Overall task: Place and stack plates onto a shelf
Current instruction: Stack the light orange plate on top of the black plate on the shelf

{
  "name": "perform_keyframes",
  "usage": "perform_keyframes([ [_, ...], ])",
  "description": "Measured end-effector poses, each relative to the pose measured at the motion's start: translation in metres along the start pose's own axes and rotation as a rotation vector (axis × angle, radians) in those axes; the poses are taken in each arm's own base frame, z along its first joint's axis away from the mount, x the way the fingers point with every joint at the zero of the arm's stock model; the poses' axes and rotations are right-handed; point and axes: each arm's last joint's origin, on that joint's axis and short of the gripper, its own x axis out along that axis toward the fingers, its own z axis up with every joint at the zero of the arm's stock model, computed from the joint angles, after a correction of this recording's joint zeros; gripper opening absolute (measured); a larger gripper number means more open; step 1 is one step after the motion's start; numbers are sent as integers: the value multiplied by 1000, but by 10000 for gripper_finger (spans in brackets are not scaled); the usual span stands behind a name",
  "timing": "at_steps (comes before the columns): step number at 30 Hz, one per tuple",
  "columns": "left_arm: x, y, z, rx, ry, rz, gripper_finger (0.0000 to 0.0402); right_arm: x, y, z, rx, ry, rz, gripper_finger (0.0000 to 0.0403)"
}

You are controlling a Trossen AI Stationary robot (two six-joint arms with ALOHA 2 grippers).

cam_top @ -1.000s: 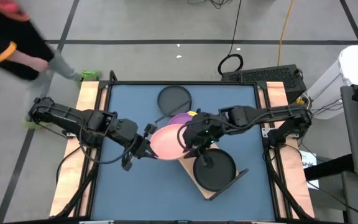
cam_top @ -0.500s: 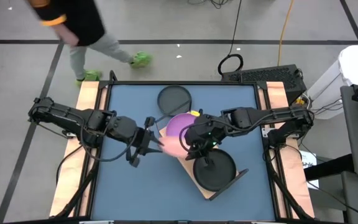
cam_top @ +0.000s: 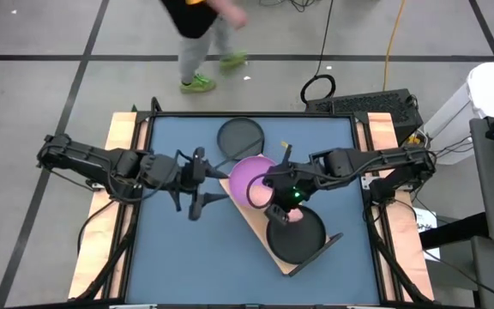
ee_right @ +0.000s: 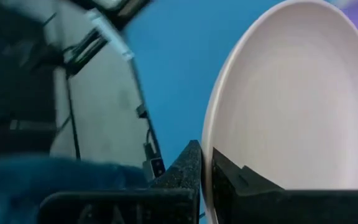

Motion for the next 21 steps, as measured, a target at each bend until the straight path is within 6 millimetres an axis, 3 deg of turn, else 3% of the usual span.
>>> perform_keyframes([
  [11,-5,10,1,-152,-17,133,253,4,11,-23,266,-5,-95,1],
  [21,-6,20,2,-240,-30,166,253,5,14,-24,284,-33,-79,0],
])
